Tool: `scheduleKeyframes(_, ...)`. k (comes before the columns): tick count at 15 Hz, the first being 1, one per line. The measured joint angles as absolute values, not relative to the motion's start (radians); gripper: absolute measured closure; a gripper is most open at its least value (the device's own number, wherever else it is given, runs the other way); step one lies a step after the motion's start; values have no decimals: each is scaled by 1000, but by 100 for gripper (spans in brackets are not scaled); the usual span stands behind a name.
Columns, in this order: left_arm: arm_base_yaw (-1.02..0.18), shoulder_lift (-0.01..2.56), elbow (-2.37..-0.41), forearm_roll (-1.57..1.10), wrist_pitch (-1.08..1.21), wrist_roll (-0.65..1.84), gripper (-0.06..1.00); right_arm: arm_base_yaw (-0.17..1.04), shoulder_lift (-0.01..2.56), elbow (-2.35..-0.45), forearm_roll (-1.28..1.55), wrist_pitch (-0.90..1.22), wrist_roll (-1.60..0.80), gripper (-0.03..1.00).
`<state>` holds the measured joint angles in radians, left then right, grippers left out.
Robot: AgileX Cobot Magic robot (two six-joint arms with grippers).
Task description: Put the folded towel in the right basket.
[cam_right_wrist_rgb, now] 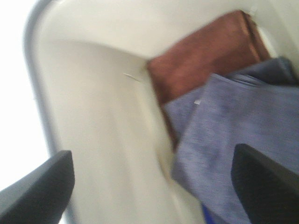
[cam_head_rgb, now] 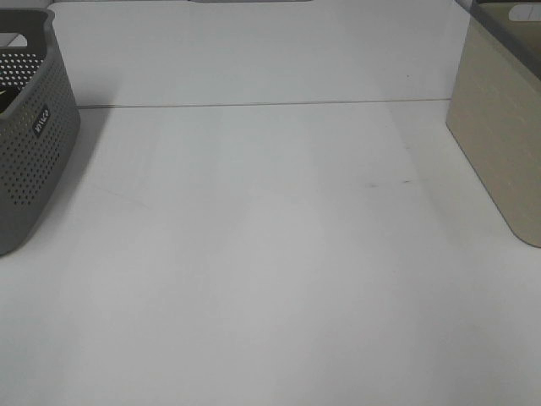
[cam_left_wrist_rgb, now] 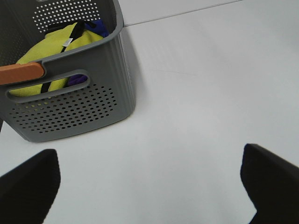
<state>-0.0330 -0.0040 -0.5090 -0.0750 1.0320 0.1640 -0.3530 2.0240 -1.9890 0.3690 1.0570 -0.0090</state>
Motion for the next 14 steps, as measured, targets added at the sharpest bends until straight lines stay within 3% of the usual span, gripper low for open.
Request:
scheduleKeyframes(4, -33, -4, -509, -75, 1032, 164, -4, -245, 1943, -1990, 386, 1076, -32, 12)
scheduleKeyframes(8, -33, -4, -509, -75, 1032, 164, -4, -48, 1883, -1990, 340, 1193, -78, 12)
scheduleKeyframes(14, -33, -4, -509, -75, 1032, 164, -4, 36, 1714, -1915, 177, 1217, -12, 12)
